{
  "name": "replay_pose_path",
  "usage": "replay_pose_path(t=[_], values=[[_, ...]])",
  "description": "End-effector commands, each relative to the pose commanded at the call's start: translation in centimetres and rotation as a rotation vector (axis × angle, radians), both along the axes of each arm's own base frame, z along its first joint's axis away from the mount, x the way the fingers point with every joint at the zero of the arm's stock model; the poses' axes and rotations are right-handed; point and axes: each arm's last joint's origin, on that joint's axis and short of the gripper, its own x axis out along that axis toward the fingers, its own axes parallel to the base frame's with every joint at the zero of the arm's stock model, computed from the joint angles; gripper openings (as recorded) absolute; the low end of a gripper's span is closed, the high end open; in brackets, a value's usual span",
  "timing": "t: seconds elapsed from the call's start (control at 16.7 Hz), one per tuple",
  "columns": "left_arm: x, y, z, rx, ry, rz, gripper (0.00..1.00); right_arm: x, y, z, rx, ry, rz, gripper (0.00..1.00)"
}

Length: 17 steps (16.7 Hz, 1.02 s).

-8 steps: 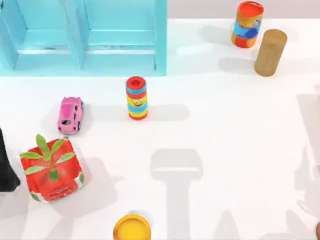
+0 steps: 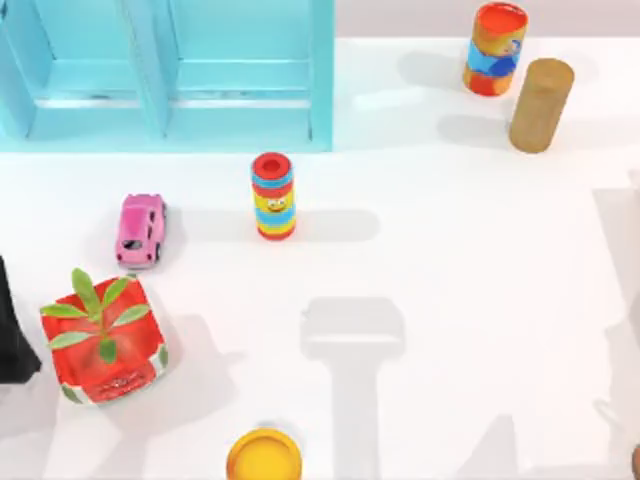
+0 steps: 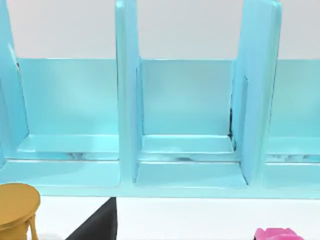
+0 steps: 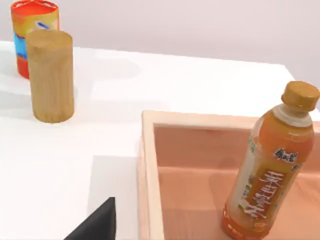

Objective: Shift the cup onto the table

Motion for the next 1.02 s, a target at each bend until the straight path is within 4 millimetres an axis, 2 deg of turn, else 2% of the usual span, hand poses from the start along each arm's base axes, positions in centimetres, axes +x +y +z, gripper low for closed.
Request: replay_pose_path(t=[0.24, 0.48, 0.78, 1.02], values=[[0.0, 0.0, 0.0, 0.0, 0.0, 0.0, 1.0, 1.8, -2.2, 3.3, -0.085, 0.36, -0.085, 1.0], [0.0, 0.0, 0.0, 0.0, 0.0, 0.0, 1.0, 5.1, -6.1, 5.5, -0.081, 0.773, -0.102, 1.0], [0.0, 0.0, 0.0, 0.0, 0.0, 0.0, 1.0, 8.3, -12.0, 5.9, 0.034, 1.169, -0.026, 1.0], [0.0, 0.0, 0.0, 0.0, 0.0, 0.0, 1.0, 9.3, -15.3, 5.5, 0.118, 1.315, 0.038, 1.0]])
